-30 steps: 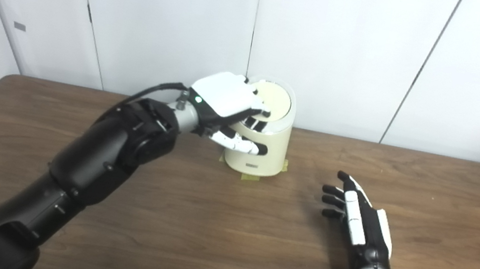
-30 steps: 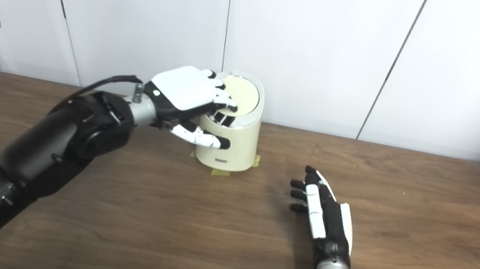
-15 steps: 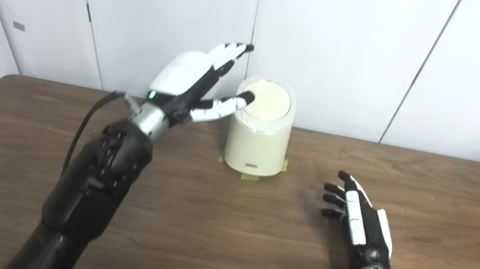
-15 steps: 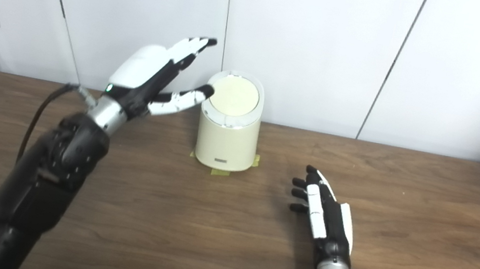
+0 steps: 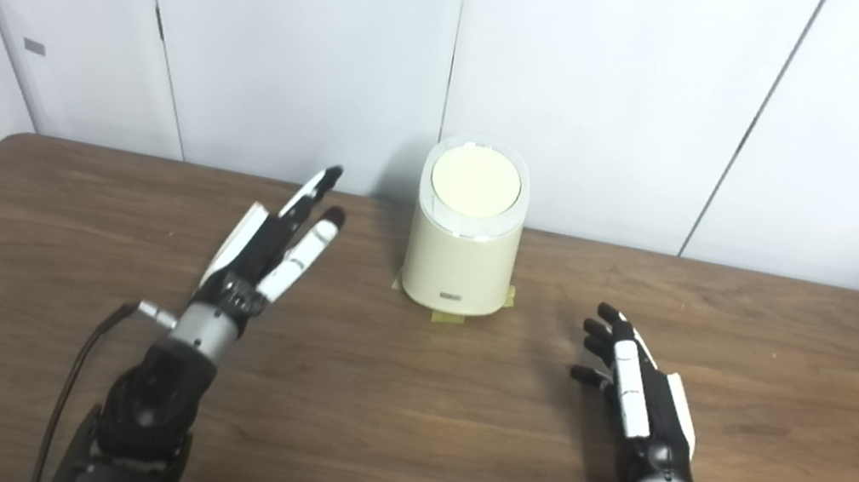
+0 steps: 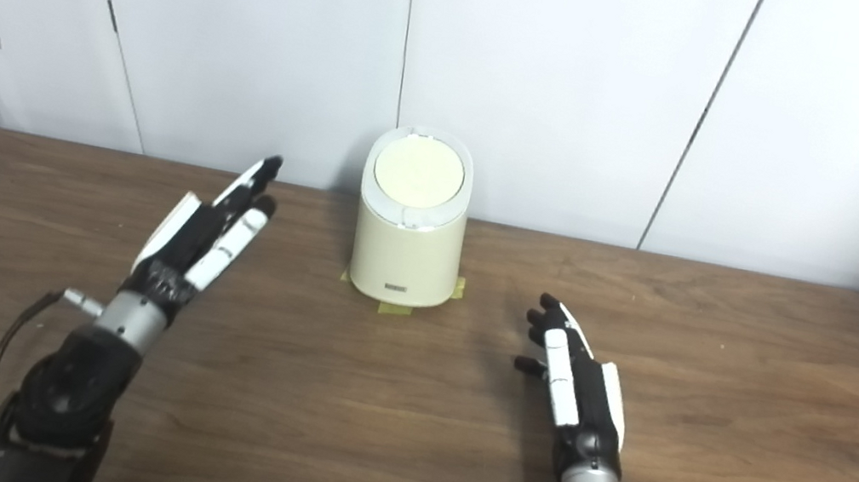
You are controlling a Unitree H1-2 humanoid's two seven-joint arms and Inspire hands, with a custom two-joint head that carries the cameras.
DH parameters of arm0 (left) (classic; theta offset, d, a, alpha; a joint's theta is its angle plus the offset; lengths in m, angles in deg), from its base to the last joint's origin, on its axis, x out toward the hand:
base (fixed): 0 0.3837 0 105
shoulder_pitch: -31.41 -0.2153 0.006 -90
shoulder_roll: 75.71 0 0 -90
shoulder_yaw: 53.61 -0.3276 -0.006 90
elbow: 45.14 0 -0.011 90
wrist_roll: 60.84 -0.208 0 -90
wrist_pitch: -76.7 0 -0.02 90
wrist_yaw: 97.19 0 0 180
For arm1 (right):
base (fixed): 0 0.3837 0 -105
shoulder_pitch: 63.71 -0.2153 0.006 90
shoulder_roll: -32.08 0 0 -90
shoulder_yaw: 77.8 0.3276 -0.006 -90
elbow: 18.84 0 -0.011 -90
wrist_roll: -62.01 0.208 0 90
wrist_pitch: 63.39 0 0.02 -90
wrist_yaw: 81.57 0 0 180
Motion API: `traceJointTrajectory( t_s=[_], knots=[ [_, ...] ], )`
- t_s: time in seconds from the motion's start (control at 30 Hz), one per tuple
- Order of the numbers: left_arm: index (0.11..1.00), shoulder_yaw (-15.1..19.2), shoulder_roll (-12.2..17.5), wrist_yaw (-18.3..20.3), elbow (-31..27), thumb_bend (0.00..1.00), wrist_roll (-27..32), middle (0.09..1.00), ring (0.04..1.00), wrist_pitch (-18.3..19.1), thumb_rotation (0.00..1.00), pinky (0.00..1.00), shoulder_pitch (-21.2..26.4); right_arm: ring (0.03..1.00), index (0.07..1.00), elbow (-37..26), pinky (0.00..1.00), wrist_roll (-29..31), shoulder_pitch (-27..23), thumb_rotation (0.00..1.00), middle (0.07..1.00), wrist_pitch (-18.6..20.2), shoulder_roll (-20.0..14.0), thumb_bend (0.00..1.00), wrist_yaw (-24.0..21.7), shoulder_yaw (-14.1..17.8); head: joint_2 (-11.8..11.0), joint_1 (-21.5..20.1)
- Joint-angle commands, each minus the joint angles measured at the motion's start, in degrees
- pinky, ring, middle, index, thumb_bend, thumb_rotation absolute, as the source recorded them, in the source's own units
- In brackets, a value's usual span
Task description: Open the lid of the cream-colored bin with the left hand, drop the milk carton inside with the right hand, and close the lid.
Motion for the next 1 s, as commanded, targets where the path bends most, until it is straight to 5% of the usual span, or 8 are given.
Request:
traceJointTrajectory(
  t_s=[0.0, 0.3, 0.43, 0.57, 0.67, 0.97],
  knots=[
    [1.000, 1.33, -1.05, -0.79, -3.12, 0.49, 3.56, 1.000, 1.000, 1.76, 1.00, 1.00, 0.78, 0.914, 0.915, -1.19, 0.78, 0.14, -2.13, 1.00, 0.908, -3.73, -0.23, 0.51, -0.16, 0.00, 0.04, 0.06],
    [1.000, 5.07, -1.80, -2.08, -4.58, 0.45, 10.93, 1.000, 1.000, 2.89, 1.00, 1.00, -3.02, 1.000, 0.970, -0.52, 0.98, 3.19, -2.11, 1.00, 0.997, -6.78, 0.25, 0.58, -0.69, 1.09, 0.39, -1.11],
    [1.000, 6.11, -1.61, -2.20, -4.08, 0.43, 12.91, 1.000, 1.000, 0.69, 1.00, 1.00, -4.23, 1.000, 0.977, -1.15, 0.98, 2.96, -1.62, 1.00, 1.000, -7.11, 0.07, 0.61, -0.42, 1.42, 0.64, -1.34],
    [1.000, 5.07, -0.86, -1.95, -6.35, 0.48, 13.37, 1.000, 1.000, 3.89, 1.00, 1.00, -5.90, 1.000, 0.984, -2.23, 0.99, 3.40, -1.14, 1.00, 1.000, -6.08, -0.03, 0.63, -0.53, 1.92, 0.78, -2.32],
    [1.000, 4.50, -1.09, -1.89, -7.01, 0.46, 14.38, 1.000, 1.000, 2.91, 1.00, 1.00, -7.26, 1.000, 0.998, -3.20, 1.00, 3.70, -0.49, 1.00, 1.000, -5.25, -0.23, 0.66, -0.85, 2.15, 0.71, -2.63],
    [1.000, 4.03, -0.22, -0.85, -5.72, 0.47, 16.69, 1.000, 1.000, 2.50, 1.00, 1.00, -9.44, 1.000, 1.000, -4.95, 1.00, 4.31, 1.76, 1.00, 1.000, -5.50, -1.73, 0.60, -2.12, 2.29, 1.87, -3.88]
  ],
)
